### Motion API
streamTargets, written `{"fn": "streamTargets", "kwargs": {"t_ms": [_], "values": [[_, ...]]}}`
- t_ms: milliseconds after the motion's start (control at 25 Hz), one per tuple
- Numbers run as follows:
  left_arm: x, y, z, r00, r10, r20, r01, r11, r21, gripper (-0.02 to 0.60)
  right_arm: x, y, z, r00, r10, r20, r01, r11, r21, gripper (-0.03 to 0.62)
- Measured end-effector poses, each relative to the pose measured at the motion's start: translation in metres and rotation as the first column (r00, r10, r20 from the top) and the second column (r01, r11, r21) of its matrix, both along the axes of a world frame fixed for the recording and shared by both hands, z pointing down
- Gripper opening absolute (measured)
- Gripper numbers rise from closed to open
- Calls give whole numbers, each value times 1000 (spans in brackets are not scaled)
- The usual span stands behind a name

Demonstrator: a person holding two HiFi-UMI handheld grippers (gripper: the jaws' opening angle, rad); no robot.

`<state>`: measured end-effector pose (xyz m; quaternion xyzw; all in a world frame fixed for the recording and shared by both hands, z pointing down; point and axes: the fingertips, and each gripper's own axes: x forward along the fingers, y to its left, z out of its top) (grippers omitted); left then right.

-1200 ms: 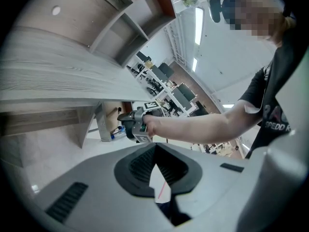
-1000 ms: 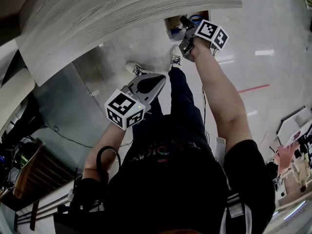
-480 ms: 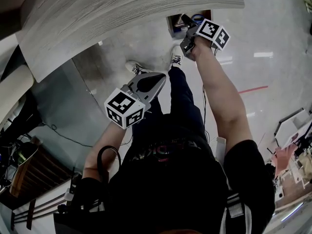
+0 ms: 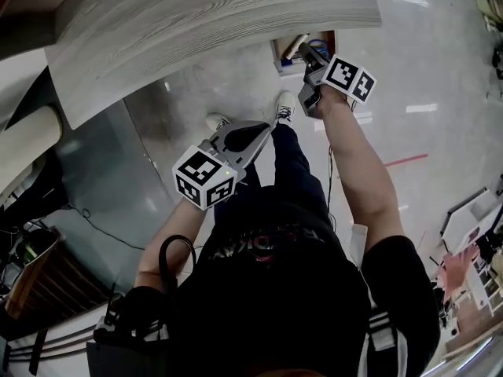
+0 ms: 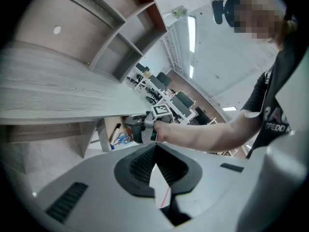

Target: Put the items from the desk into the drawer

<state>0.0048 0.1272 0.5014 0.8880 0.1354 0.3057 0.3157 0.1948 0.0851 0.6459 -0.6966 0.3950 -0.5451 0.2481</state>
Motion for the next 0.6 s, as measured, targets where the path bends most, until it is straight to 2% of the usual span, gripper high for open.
{"fn": "streamTargets", "kwargs": {"t_ms": [240,400,520,600], "values": [[6,-6,-23,998,14,-64,-12,999,36,11,-6,-6,-53,998,-32,-59,37,995,97,17],[15,-15,-37,994,25,-108,-17,997,71,11,-11,-16,-96,990,-82,-117,103,977,186,17],[20,-26,-51,988,19,-152,-5,995,97,11,-21,-26,-134,959,-162,-232,215,950,226,17],[22,-33,-62,983,3,-181,18,994,110,11,-31,-29,-162,916,-224,-333,311,921,235,17]]}}
